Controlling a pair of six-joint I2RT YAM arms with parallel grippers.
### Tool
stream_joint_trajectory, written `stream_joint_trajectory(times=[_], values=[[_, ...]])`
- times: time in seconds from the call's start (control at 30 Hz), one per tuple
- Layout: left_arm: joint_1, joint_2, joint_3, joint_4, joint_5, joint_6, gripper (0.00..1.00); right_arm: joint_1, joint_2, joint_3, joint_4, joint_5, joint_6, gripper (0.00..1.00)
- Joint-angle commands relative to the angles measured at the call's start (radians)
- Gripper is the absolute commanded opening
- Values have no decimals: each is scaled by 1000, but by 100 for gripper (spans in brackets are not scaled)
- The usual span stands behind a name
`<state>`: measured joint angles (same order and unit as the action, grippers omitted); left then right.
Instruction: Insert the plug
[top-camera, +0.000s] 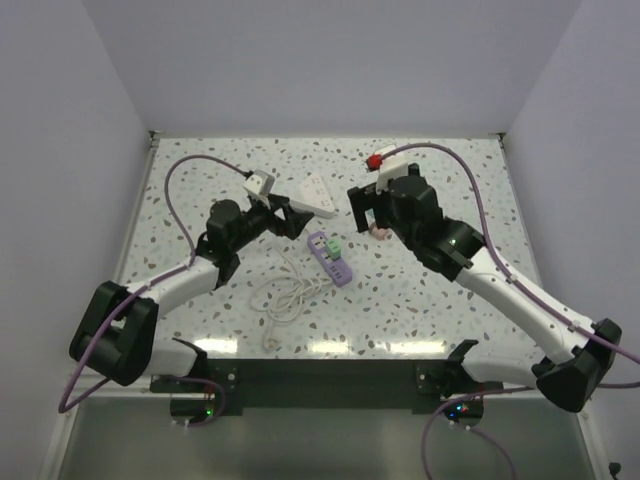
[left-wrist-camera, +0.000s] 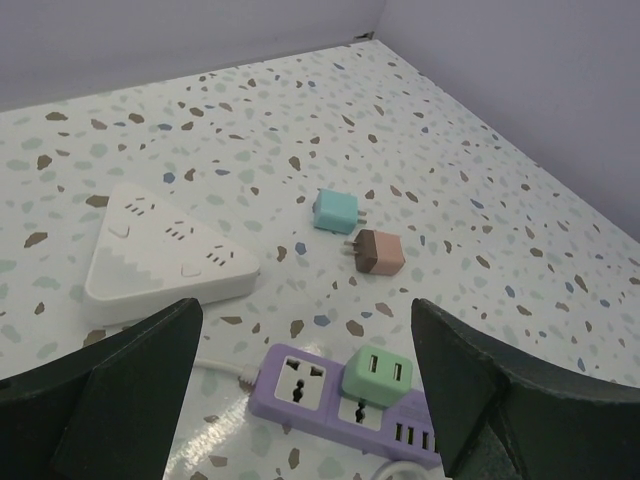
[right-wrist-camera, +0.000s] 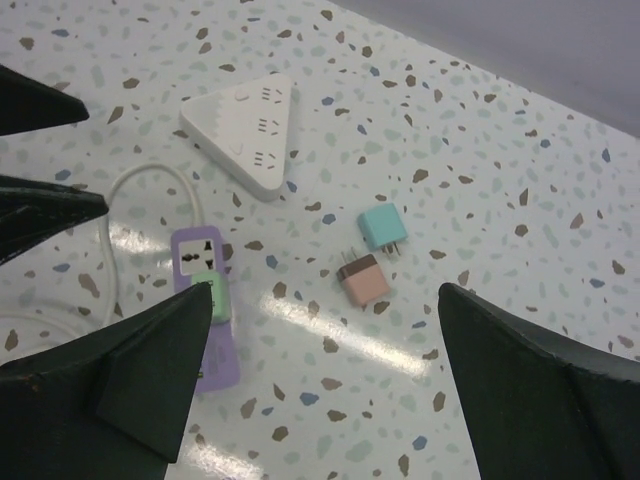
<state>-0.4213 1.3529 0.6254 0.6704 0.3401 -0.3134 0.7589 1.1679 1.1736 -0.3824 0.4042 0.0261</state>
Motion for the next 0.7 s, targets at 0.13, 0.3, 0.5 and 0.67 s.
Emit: stream_joint_trajectory(times=[0.13,0.3,0.5,0.67], values=[[-2,-26,20,6,-6,13,92,-116,183,113,-93,51,152,99],[-2,-46,19,-17,-27,27,92,-119,219,109,-102,85,167,99],[-2,-32,14,-3,-19,23,92,-118,204,127,-119,346,280,99],[-2,-31,14,6,-3,14,92,-121,112,-46,111,243,159,99]])
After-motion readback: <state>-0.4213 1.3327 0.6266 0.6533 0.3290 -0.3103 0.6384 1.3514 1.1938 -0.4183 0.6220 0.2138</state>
